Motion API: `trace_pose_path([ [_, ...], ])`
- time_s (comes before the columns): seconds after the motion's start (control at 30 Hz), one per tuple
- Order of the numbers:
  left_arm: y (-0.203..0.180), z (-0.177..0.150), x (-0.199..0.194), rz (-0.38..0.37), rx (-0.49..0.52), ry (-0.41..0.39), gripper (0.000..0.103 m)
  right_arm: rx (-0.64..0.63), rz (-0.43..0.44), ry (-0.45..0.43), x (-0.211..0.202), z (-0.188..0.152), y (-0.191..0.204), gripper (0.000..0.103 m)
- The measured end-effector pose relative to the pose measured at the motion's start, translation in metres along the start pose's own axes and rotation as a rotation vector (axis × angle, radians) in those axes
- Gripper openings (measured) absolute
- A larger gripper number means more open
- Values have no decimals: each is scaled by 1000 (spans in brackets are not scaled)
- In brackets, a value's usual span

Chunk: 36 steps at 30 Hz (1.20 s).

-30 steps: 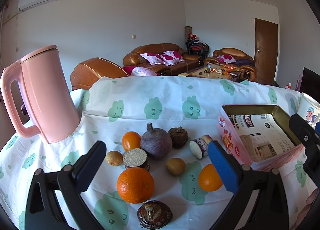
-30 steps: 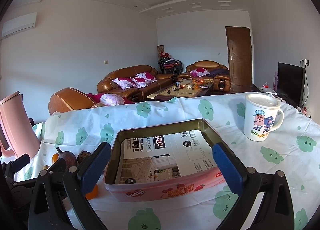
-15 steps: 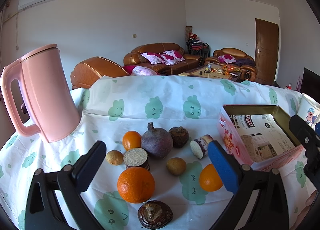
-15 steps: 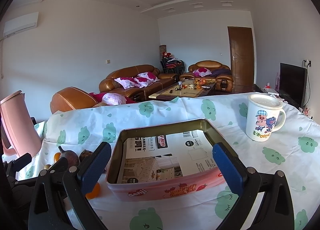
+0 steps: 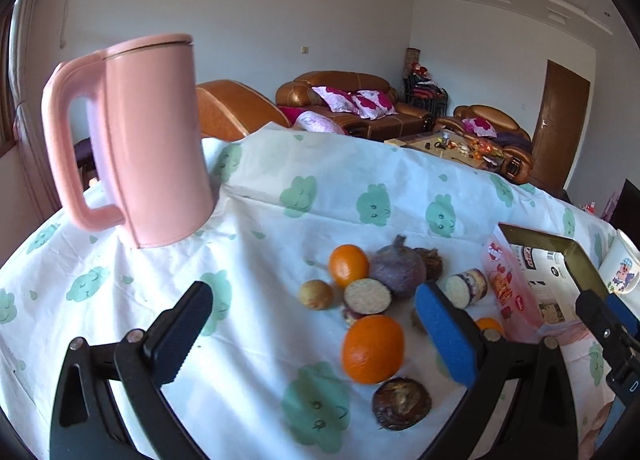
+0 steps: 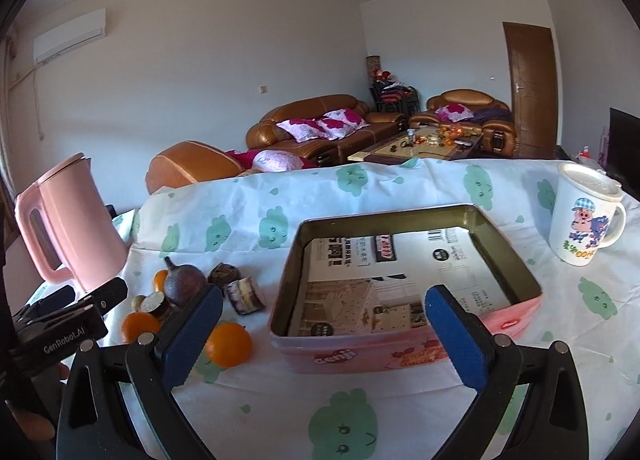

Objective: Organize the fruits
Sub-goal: 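Grasp the brown round fruit with the right tool while the left tool grasps the large orange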

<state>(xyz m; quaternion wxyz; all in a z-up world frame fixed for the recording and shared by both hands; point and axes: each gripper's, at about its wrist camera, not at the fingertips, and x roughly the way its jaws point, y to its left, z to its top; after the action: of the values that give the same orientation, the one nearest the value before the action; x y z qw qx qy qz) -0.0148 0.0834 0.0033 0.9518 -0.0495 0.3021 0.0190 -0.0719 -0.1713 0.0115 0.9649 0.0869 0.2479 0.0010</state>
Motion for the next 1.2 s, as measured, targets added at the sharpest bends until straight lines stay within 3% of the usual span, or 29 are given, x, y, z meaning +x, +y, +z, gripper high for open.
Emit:
trace_pose_path([
  [0.07, 25, -3, 0, 24, -29, 24, 103, -27, 93, 31, 3, -3, 12, 99],
  [0.13, 42, -8, -2, 53, -24, 44, 103, -73, 189, 74, 6, -8, 28, 84],
  [0.2, 55, -13, -4, 73, -2, 59, 103, -126, 285, 145, 12, -16, 48, 57],
  [0.33, 62, -19, -4, 55, 49, 94, 103, -217, 425, 305, 31, -36, 87, 53],
  [0.53, 42, -16, -5, -21, 137, 118, 103, -313, 413, 427, 55, -53, 124, 52],
  [0.57, 37, -15, -4, -41, 148, 123, 103, -311, 410, 439, 56, -53, 124, 47],
  [0.6, 33, -14, -3, -56, 155, 127, 103, -312, 413, 431, 57, -52, 124, 40],
  [0.73, 15, -8, 5, -74, 177, 155, 103, -316, 412, 432, 53, -51, 114, 40],
  [0.83, 1, -8, 14, -110, 173, 205, 103, -314, 385, 386, 36, -43, 94, 40],
  [0.93, -16, -11, 23, -142, 192, 234, 103, -283, 372, 276, 14, -24, 66, 40],
  [1.03, -30, -11, 37, -124, 212, 261, 102, -251, 276, 143, 1, -5, 30, 40],
  [1.13, -34, -15, 52, -98, 211, 293, 86, -219, 160, 56, -3, 10, -3, 40],
  [1.2, -32, -20, 58, -125, 199, 310, 70, -213, 79, 34, -1, 18, -23, 40],
])
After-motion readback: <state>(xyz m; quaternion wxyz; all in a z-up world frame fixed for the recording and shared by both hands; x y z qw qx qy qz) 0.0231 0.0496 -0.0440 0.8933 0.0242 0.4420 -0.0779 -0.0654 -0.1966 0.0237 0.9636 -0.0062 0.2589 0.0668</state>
